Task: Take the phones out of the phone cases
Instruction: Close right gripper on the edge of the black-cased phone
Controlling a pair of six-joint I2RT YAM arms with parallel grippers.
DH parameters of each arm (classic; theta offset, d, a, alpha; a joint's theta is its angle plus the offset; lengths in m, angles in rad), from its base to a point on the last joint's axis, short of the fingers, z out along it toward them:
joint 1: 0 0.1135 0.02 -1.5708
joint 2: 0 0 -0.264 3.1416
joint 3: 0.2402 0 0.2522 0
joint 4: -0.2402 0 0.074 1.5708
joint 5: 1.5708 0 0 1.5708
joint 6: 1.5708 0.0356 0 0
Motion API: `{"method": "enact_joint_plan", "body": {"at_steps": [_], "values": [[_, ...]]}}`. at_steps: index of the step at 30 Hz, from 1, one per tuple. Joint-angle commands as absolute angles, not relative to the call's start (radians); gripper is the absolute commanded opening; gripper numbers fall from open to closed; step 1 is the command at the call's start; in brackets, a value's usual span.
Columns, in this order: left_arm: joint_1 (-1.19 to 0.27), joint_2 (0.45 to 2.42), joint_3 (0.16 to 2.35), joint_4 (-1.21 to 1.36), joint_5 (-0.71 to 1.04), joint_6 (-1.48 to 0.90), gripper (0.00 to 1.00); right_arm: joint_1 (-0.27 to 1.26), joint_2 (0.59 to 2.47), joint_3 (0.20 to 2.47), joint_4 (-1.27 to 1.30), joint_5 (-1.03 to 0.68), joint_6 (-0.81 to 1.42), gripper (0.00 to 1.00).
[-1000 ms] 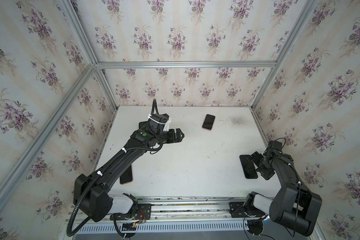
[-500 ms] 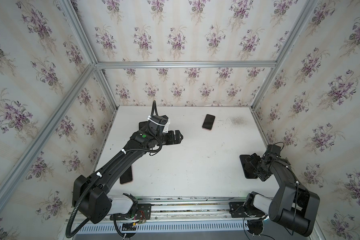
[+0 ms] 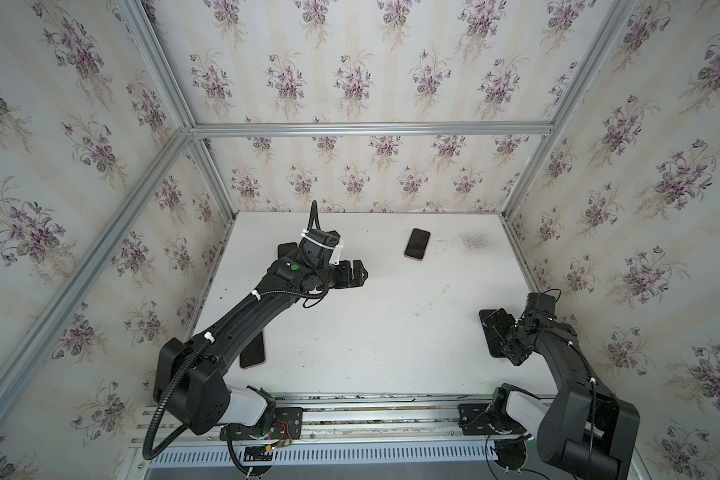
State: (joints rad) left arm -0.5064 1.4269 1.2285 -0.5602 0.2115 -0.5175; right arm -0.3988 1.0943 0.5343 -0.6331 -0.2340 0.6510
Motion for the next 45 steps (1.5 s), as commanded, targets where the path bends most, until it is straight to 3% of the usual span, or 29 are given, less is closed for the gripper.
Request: {"method": "enact_joint_plan", "body": {"at_steps": [1,8,18,25,45], "values": [[-0.506,1.44,1.244,-0.558,0.225,-0.503,1.0,-0.385,1.094,0.536,-0.72,-0.25,0.682,1.0],[-0.507,1.455,1.253,-0.558,0.23,-0.492,1.0,-0.403,1.092,0.645,-0.8,-0.061,0.576,1.0],[-0.505,1.447,1.253,-0.562,0.23,-0.479,1.0,-0.513,1.244,0.724,-0.739,-0.009,0.473,1.0],[-0.505,1.463,1.292,-0.594,0.23,-0.464,1.0,-0.527,1.301,0.69,-0.677,-0.091,0.482,1.0],[-0.505,1.482,1.315,-0.616,0.219,-0.485,1.0,-0.518,1.192,0.521,-0.642,-0.313,0.555,0.99]]}}
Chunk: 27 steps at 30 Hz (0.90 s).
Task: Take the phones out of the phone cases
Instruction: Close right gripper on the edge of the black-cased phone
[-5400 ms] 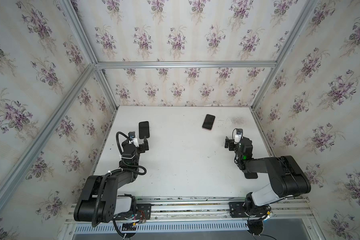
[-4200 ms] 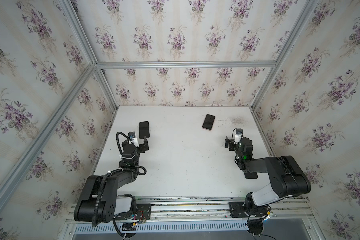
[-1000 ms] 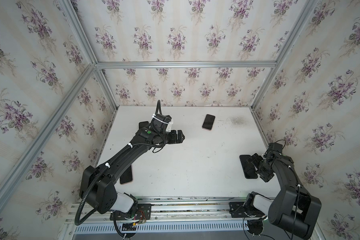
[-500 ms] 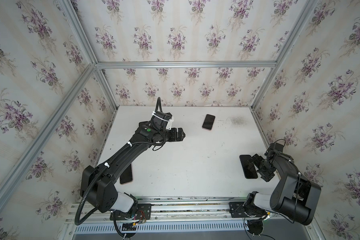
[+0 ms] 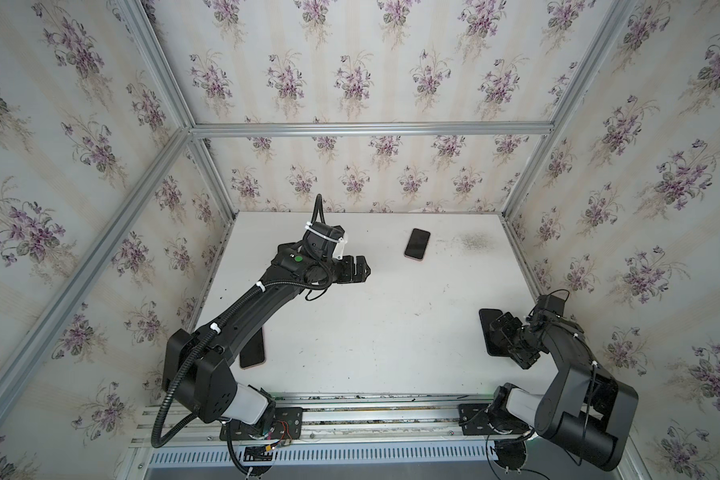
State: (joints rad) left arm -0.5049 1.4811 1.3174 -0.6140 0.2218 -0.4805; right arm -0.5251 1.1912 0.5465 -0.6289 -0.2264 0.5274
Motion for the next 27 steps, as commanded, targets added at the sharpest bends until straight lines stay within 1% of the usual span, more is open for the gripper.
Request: {"method": "enact_joint_plan", "body": {"at_steps": [1,11,16,22,27], "values": [[-0.505,1.482,1.314,-0.615,0.218,-0.486,1.0,-0.511,1.188,0.515,-0.639,-0.318,0.56,0.99],[-0.505,1.472,1.28,-0.612,0.215,-0.492,1.0,-0.352,1.227,0.543,-0.624,-0.307,0.629,0.98],[-0.505,1.455,1.259,-0.602,0.206,-0.494,1.0,-0.27,1.279,0.588,-0.688,-0.199,0.634,0.99],[-0.505,1.448,1.249,-0.597,0.209,-0.491,1.0,-0.225,1.327,0.654,-0.735,-0.076,0.629,0.98],[-0.505,1.449,1.252,-0.592,0.209,-0.487,1.0,-0.202,1.403,0.713,-0.767,-0.006,0.591,0.98]]}}
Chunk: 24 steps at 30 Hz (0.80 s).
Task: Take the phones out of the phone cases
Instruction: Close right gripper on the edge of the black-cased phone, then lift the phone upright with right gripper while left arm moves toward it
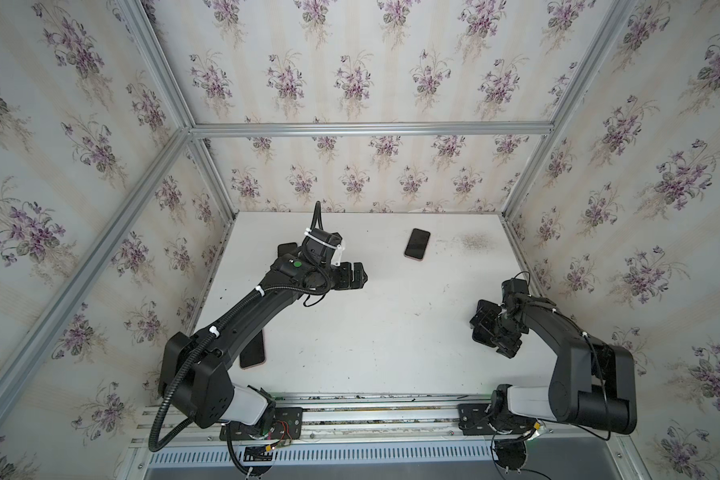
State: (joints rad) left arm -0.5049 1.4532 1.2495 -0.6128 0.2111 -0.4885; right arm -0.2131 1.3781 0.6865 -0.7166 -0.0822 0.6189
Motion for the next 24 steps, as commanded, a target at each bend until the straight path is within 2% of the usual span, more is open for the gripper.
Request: {"method": "enact_joint_plan", "body": {"at_steps": [1,13,24], "values": [[-0.505,1.451,1.253,-0.592,0.209,-0.483,1.0,-0.196,1.417,0.723,-0.77,0.01,0.586,0.98],[-0.505,1.453,1.26,-0.593,0.212,-0.466,1.0,-0.175,1.517,0.812,-0.778,0.105,0.512,0.97],[-0.503,1.46,1.269,-0.593,0.215,-0.461,1.0,-0.176,1.55,0.862,-0.764,0.097,0.411,0.99]]}}
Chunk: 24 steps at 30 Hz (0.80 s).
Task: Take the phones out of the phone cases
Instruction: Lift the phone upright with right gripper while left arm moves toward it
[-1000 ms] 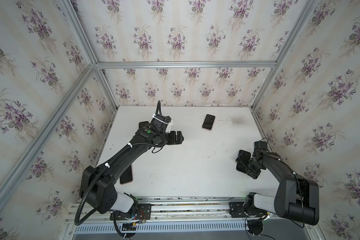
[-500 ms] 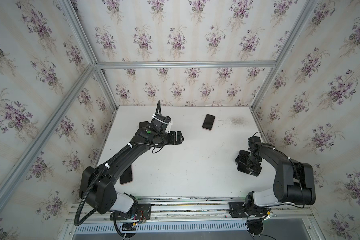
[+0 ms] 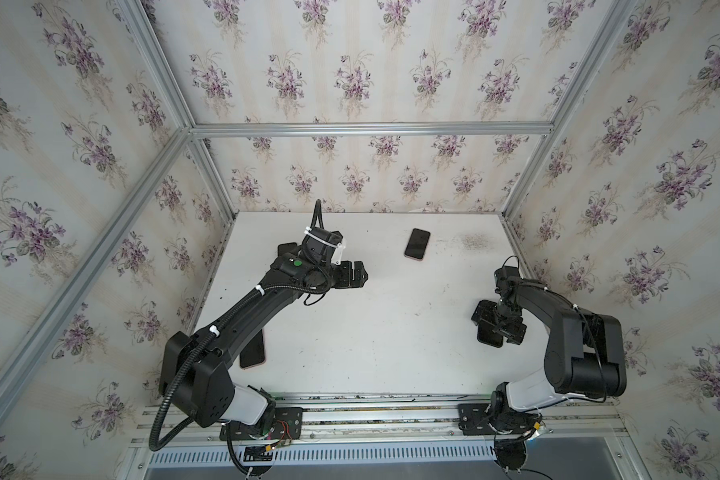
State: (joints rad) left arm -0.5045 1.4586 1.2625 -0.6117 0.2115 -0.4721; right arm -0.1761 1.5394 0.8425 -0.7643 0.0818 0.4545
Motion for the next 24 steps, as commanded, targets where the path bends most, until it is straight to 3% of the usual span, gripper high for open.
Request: {"method": "enact_joint_plan", "body": {"at_steps": [1,12,21,24], "values": [[-0.503,1.46,1.269,-0.592,0.215,-0.46,1.0,-0.176,1.556,0.868,-0.761,0.097,0.398,0.99],[-0.502,1.453,1.265,-0.593,0.207,-0.466,1.0,-0.191,1.626,0.885,-0.748,0.033,0.279,0.99],[-0.502,1.454,1.269,-0.592,0.205,-0.475,1.0,-0.221,1.562,0.836,-0.743,-0.038,0.265,0.88],[-0.502,1.457,1.275,-0.593,0.206,-0.475,1.0,-0.221,1.56,0.833,-0.744,-0.057,0.265,0.79]]}}
